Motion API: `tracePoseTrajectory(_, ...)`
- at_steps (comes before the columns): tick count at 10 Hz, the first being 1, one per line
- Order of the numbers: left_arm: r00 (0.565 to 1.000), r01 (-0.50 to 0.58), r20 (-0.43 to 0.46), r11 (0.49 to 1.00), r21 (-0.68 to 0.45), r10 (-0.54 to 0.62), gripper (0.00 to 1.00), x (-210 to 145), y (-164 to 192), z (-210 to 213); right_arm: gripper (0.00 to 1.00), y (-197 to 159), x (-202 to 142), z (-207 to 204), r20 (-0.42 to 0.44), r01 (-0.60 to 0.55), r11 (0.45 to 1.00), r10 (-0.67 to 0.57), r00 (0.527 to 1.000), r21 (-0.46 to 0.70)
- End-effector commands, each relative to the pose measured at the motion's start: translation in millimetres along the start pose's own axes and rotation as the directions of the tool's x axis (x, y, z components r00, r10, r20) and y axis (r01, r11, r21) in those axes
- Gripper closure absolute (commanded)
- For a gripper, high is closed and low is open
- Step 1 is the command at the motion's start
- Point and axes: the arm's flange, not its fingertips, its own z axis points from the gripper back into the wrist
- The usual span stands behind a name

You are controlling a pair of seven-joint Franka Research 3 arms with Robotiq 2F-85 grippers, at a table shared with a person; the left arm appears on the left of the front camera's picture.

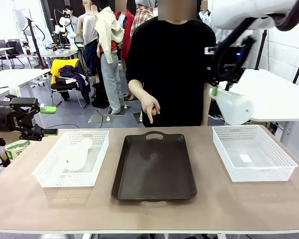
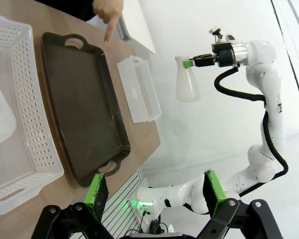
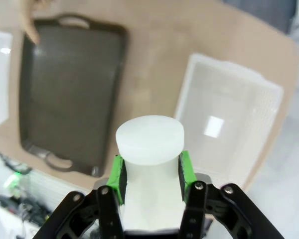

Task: Prepare the laboratory tools.
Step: While moving the picked Big flask to the Handle tray indicated by the person, stop as directed by the person.

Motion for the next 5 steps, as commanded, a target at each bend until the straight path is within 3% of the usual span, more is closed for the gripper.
tracePoseTrajectory(1,1.000,0.021,0.017,0.999,-0.024,-0.021,0.00,0,2,0,1.00,47,24,-9,-0.046,-0.059,0.998,0.060,0.997,0.025)
tracePoseTrajectory(3,1.000,0.021,0.017,0.999,-0.024,-0.021,0.00,0,2,0,1.00,107,24,-33,-0.088,-0.160,0.985,0.166,0.982,0.068)
tracePoseTrajectory(5,1.000,0.021,0.017,0.999,-0.024,-0.021,0.00,0,2,0,1.00,141,21,-55,-0.091,-0.239,0.967,0.247,0.965,0.090)
